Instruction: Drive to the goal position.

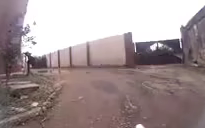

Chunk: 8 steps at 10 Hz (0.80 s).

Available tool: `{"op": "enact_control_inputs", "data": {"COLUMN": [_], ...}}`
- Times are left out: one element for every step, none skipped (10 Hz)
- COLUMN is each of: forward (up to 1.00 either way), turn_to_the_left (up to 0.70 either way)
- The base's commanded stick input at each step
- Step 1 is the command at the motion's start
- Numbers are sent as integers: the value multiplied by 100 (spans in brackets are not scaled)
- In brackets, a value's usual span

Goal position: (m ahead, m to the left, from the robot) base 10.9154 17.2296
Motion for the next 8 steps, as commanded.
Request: {"op": "enact_control_inputs", "data": {"forward": [50, 50, 50, 50, 50, 50, 50, 50], "turn_to_the_left": [0, 0, 0, 0, 0, 0, 0, 0]}}
